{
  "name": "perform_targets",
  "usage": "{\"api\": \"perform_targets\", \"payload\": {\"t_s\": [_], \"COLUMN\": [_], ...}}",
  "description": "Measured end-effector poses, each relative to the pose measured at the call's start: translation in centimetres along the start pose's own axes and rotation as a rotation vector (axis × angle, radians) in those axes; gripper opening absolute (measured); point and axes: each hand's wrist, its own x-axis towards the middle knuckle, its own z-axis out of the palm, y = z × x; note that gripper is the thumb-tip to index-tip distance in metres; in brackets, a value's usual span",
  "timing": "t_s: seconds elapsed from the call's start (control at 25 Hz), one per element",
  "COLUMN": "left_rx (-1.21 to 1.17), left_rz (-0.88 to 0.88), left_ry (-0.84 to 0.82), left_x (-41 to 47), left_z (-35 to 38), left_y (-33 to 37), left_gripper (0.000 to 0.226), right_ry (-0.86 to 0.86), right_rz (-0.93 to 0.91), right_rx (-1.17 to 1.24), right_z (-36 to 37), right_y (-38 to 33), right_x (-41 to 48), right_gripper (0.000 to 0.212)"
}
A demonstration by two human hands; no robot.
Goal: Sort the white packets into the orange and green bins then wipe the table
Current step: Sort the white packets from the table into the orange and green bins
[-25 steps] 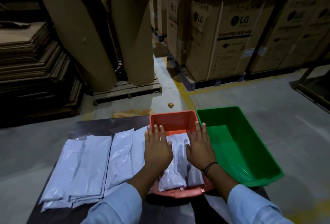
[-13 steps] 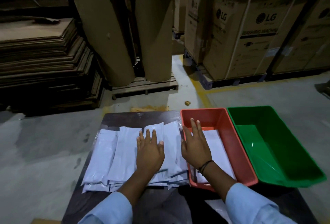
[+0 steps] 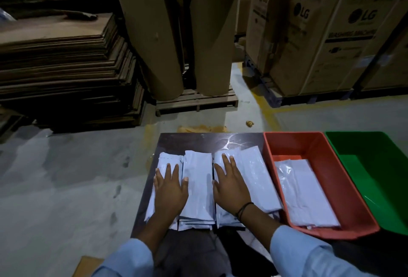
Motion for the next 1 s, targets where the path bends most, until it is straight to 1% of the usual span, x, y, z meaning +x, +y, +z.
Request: {"api": "perform_targets", "payload": {"t_s": [0.12, 0.16, 0.28, 0.32, 0.4, 0.56, 0.8, 0.88, 1.0], "left_rx": [0.037, 0.067, 0.133, 0.131, 0.11, 0.099, 0.052, 0.048, 0.049], "left_rz": [0.002, 0.003, -0.003, -0.001, 0.003, -0.014, -0.036, -0.033, -0.017], "left_ry": [-0.081, -0.118, -0.196, -0.212, -0.232, -0.23, -0.188, -0.165, -0.149], "left_x": [1.1, 1.4, 1.9, 1.9, 2.0, 1.8, 1.4, 1.3, 1.2], "left_z": [-0.1, 0.0, 0.7, 1.0, 1.4, 2.1, 2.5, 2.5, 2.6], "left_y": [-2.2, -2.6, -3.7, -4.0, -4.2, -4.4, -5.2, -5.4, -5.6], "left_gripper": [0.094, 0.093, 0.073, 0.069, 0.073, 0.081, 0.078, 0.079, 0.077], "right_ry": [-0.069, -0.093, -0.182, -0.221, -0.283, -0.343, -0.394, -0.406, -0.403], "right_rz": [0.029, 0.037, 0.1, 0.131, 0.17, 0.233, 0.256, 0.25, 0.234], "right_rx": [0.017, 0.032, 0.103, 0.13, 0.141, 0.098, 0.07, 0.038, 0.019], "right_z": [1.8, 2.2, 3.1, 3.3, 4.0, 5.4, 6.6, 6.9, 7.1], "right_y": [-2.4, -2.9, -4.5, -5.0, -5.7, -6.7, -7.3, -7.4, -7.1], "right_x": [1.1, 1.4, 2.5, 2.7, 3.2, 3.8, 4.4, 4.3, 4.1], "right_gripper": [0.055, 0.054, 0.06, 0.064, 0.072, 0.083, 0.095, 0.091, 0.08]}}
